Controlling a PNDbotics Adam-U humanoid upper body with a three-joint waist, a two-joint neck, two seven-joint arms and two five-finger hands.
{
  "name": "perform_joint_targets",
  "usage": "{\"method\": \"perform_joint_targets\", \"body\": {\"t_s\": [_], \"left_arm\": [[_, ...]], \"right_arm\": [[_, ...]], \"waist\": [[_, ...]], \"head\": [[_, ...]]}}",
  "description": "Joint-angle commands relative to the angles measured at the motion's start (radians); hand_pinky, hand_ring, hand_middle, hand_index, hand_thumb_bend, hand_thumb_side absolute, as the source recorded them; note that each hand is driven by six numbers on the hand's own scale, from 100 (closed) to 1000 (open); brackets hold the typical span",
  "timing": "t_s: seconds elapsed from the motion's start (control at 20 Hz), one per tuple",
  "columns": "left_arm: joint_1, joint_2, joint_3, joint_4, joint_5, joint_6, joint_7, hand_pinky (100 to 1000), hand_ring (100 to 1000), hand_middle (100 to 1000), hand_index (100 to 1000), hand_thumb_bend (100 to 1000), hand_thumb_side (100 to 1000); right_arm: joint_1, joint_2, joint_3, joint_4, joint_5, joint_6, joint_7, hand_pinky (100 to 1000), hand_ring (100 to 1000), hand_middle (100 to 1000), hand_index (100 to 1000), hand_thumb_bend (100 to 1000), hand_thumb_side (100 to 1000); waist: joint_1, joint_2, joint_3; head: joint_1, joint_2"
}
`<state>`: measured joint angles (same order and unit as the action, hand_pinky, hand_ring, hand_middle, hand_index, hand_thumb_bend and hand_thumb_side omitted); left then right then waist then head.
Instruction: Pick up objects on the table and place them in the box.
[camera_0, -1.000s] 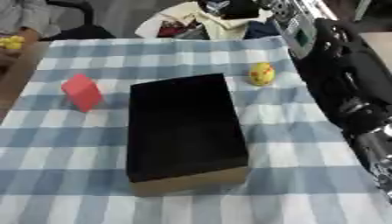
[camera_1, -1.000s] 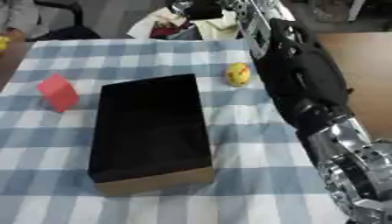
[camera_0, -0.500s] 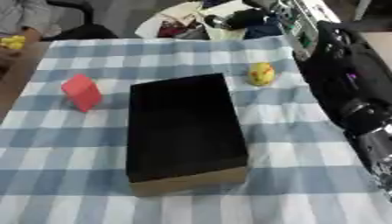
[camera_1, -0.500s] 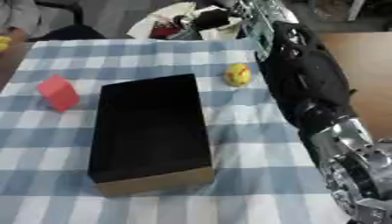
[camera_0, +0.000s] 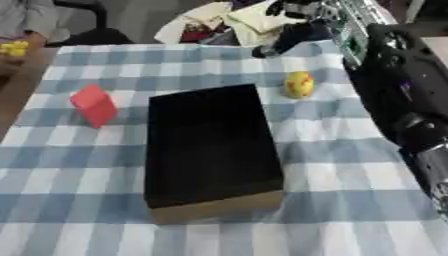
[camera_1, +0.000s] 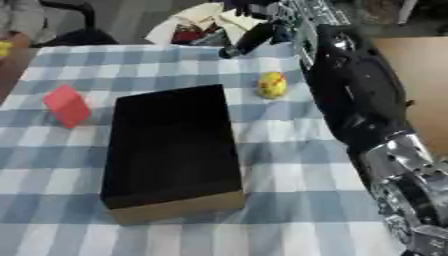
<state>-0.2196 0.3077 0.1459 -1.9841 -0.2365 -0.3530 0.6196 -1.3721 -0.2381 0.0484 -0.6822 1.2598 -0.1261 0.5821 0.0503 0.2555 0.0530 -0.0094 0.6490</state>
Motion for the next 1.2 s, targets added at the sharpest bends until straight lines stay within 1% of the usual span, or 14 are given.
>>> {"method": "perform_joint_targets", "body": {"t_s": [0.05, 0.1, 0.25, 0.3, 0.35, 0.5, 0.6, 0.75, 0.8, 0.85, 1.2], "left_arm": [[-0.007, 0.015, 0.006, -0.016, 0.001, 0.001, 0.0, 557, 659, 700, 805, 206, 865], [-0.006, 0.015, 0.007, -0.016, 0.0, 0.001, 0.0, 557, 659, 700, 805, 206, 865], [-0.006, 0.016, 0.007, -0.016, -0.001, 0.001, 0.001, 558, 659, 700, 805, 206, 862], [-0.006, 0.016, 0.007, -0.016, -0.001, 0.001, 0.001, 558, 659, 700, 805, 207, 860], [-0.006, 0.016, 0.008, -0.016, -0.002, 0.001, 0.001, 558, 659, 700, 805, 206, 860], [-0.005, 0.016, 0.008, -0.016, -0.003, 0.001, 0.001, 558, 659, 700, 804, 206, 861], [-0.005, 0.016, 0.008, -0.016, -0.003, 0.001, 0.001, 558, 659, 700, 804, 205, 860], [-0.006, 0.017, 0.007, -0.016, -0.003, 0.001, 0.0, 558, 659, 700, 804, 206, 860], [-0.006, 0.017, 0.007, -0.016, -0.003, 0.001, 0.0, 558, 659, 700, 804, 206, 860], [-0.006, 0.018, 0.007, -0.016, -0.003, 0.001, 0.0, 558, 659, 700, 804, 206, 860], [-0.008, 0.016, 0.006, -0.016, -0.002, 0.0, -0.002, 558, 659, 700, 804, 206, 860]], "right_arm": [[-0.018, -0.034, -0.014, 0.003, 0.021, 0.013, 0.005, 937, 922, 916, 986, 546, 626], [-0.017, -0.037, -0.016, 0.006, 0.02, 0.015, 0.007, 937, 922, 916, 986, 546, 626], [-0.009, -0.051, -0.019, 0.015, 0.014, 0.021, 0.016, 939, 920, 916, 986, 515, 546], [-0.006, -0.055, -0.019, 0.018, 0.013, 0.023, 0.019, 939, 916, 915, 986, 467, 427], [-0.003, -0.061, -0.021, 0.021, 0.01, 0.026, 0.023, 939, 914, 915, 984, 502, 506], [0.008, -0.078, -0.022, 0.033, 0.002, 0.031, 0.032, 940, 913, 915, 980, 505, 473], [0.014, -0.089, -0.02, 0.045, -0.007, 0.028, 0.038, 939, 912, 914, 981, 504, 479], [0.024, -0.107, -0.016, 0.056, -0.028, 0.022, 0.046, 938, 911, 909, 983, 498, 514], [0.028, -0.112, -0.016, 0.058, -0.036, 0.022, 0.048, 938, 911, 905, 984, 486, 457], [0.032, -0.116, -0.015, 0.06, -0.043, 0.024, 0.051, 938, 911, 905, 983, 488, 529], [0.056, -0.12, -0.019, 0.084, -0.053, 0.052, 0.05, 934, 913, 897, 977, 475, 548]], "waist": [[0.001, -0.021, -0.001], [0.001, -0.021, -0.001], [0.001, -0.022, -0.002], [0.001, -0.022, -0.002], [0.001, -0.022, -0.002], [-0.001, -0.023, -0.003], [-0.001, -0.024, -0.004], [-0.002, -0.024, -0.006], [-0.002, -0.023, -0.006], [-0.002, -0.023, -0.006], [-0.002, -0.023, -0.003]], "head": [[0.005, -0.007], [0.005, -0.007], [0.006, -0.007], [0.007, -0.007], [0.007, -0.007], [0.008, -0.006], [0.011, -0.006], [0.013, -0.006], [0.014, -0.007], [0.014, -0.007], [0.014, -0.007]]}}
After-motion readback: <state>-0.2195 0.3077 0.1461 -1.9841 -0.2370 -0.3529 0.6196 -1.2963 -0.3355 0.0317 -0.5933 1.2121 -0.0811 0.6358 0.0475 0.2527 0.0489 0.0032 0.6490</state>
